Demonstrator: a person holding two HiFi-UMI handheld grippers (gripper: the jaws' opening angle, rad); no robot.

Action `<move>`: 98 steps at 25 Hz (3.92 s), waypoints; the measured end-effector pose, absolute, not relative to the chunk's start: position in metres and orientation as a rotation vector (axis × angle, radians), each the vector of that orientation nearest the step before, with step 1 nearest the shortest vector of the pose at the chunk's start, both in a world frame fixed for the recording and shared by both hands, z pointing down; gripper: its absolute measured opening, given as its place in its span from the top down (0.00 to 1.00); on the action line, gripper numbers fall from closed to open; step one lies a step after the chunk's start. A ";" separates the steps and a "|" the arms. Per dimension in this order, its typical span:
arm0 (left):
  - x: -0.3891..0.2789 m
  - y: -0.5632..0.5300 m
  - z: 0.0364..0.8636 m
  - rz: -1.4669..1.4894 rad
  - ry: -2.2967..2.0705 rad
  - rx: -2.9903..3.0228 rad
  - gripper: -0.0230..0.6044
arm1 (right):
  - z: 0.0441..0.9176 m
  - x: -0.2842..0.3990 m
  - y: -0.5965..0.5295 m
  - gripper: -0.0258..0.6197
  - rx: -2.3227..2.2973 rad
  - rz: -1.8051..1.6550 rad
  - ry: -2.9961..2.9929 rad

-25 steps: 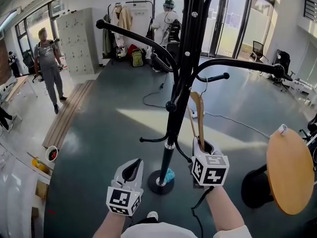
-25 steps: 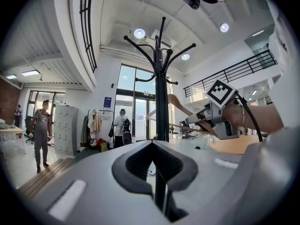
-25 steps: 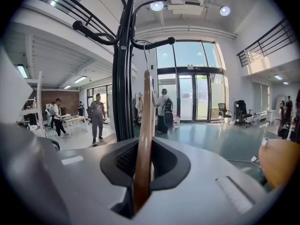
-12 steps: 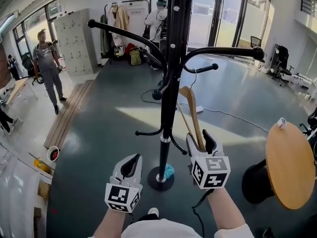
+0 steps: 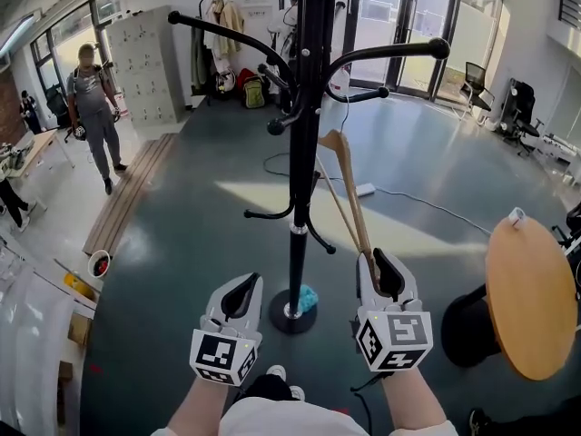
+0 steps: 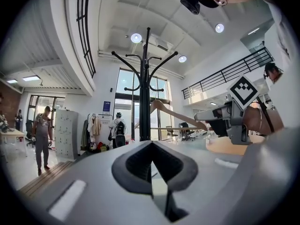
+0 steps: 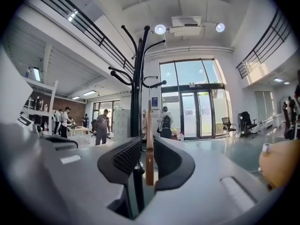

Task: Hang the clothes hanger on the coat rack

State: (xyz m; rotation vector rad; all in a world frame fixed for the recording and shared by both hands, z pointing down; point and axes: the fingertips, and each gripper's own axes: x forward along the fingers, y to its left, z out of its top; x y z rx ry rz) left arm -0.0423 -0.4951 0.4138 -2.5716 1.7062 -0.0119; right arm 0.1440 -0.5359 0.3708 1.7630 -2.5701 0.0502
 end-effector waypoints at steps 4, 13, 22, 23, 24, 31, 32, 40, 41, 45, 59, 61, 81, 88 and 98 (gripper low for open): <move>-0.035 -0.475 0.416 -0.015 1.685 -2.580 0.96 | 0.388 0.142 -0.509 0.91 1.759 0.090 -2.566; -0.035 -0.435 0.410 0.008 1.658 -2.588 0.96 | 0.414 0.136 -0.457 0.92 1.729 0.115 -2.551; -0.074 -0.358 0.427 -0.022 1.641 -2.645 0.96 | 0.434 0.095 -0.375 0.92 1.762 0.097 -2.556; -0.078 -0.347 0.427 -0.023 1.634 -2.648 0.96 | 0.437 0.092 -0.364 0.92 1.774 0.100 -2.546; -0.082 -0.336 0.427 -0.024 1.626 -2.651 0.96 | 0.441 0.089 -0.352 0.92 1.784 0.103 -2.533; -0.102 -0.261 0.433 -0.024 1.596 -2.701 0.96 | 0.458 0.069 -0.271 0.92 1.789 0.130 -2.457; -0.105 -0.253 0.433 -0.020 1.599 -2.705 0.96 | 0.459 0.066 -0.261 0.92 1.786 0.134 -2.455; -0.111 -0.206 0.428 0.013 1.612 -2.686 0.96 | 0.459 0.058 -0.206 0.92 1.779 0.155 -2.495; -0.110 -0.201 0.427 0.015 1.612 -2.681 0.96 | 0.460 0.058 -0.201 0.92 1.774 0.160 -2.506; -0.107 -0.180 0.427 0.000 1.610 -2.654 0.96 | 0.459 0.054 -0.178 0.92 1.733 0.171 -2.590; -0.058 -0.089 0.418 0.014 1.571 -2.669 0.96 | 0.458 0.084 -0.096 0.92 1.676 0.180 -2.542; -0.053 -0.078 0.416 0.011 1.572 -2.665 0.96 | 0.457 0.088 -0.085 0.92 1.673 0.172 -2.539; -0.055 -0.019 0.407 -0.004 1.629 -2.616 0.96 | 0.448 0.083 -0.035 0.92 1.614 0.114 -2.549; -0.054 -0.019 0.406 -0.017 1.615 -2.607 0.96 | 0.448 0.083 -0.040 0.92 1.624 0.115 -2.544; -0.060 -0.024 0.406 -0.014 1.626 -2.608 0.96 | 0.446 0.081 -0.046 0.92 1.631 0.112 -2.537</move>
